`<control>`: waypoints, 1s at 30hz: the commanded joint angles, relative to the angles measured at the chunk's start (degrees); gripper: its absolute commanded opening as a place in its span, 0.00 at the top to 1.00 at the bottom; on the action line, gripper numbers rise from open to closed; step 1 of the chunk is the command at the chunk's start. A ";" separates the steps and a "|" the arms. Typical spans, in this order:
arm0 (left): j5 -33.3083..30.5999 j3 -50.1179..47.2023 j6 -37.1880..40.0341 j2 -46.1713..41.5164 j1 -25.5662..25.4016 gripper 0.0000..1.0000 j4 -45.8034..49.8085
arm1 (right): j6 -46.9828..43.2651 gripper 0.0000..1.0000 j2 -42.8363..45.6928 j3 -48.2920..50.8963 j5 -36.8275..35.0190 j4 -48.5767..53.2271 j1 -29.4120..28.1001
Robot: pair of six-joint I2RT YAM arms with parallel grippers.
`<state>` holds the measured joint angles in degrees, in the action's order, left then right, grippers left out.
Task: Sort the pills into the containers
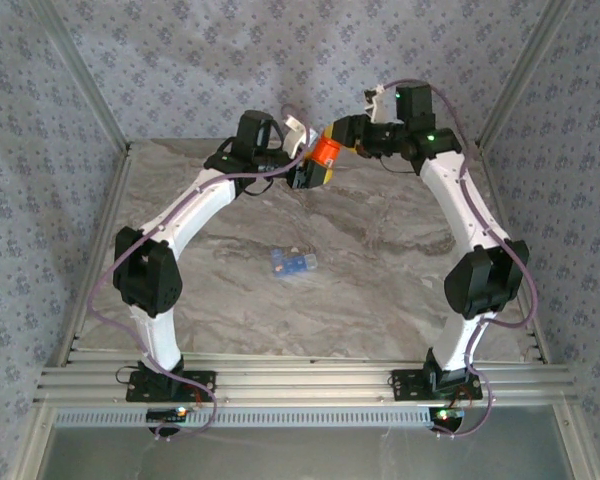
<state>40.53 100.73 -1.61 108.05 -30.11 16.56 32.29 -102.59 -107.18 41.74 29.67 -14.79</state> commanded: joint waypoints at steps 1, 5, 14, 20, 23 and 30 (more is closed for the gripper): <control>-7.63 0.30 3.92 -2.45 -1.50 1.00 -5.16 | 7.13 0.59 3.02 2.65 -11.83 3.35 -5.05; -14.27 -4.72 3.72 -4.83 -2.30 1.00 -12.62 | 15.43 0.56 5.82 7.04 -23.52 -0.21 -10.08; -14.87 -7.89 2.58 -6.35 -2.23 1.00 -15.66 | 18.00 0.50 6.72 6.08 -21.79 -3.04 -9.37; -14.19 -9.40 1.23 -6.97 -1.75 1.00 -16.91 | 17.61 0.30 9.07 6.52 -17.84 -6.96 -4.82; -13.84 -9.67 1.06 -7.23 -1.50 1.00 -16.99 | 17.31 0.21 11.40 7.86 -16.49 -8.48 -2.68; -8.99 -9.39 0.07 -7.77 -0.41 1.00 -17.19 | 16.01 0.17 17.85 14.41 -12.03 -11.48 3.09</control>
<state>27.53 91.05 -0.43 103.59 -31.14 2.72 49.30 -86.98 -94.52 25.87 20.56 -13.30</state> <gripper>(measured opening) 0.518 0.828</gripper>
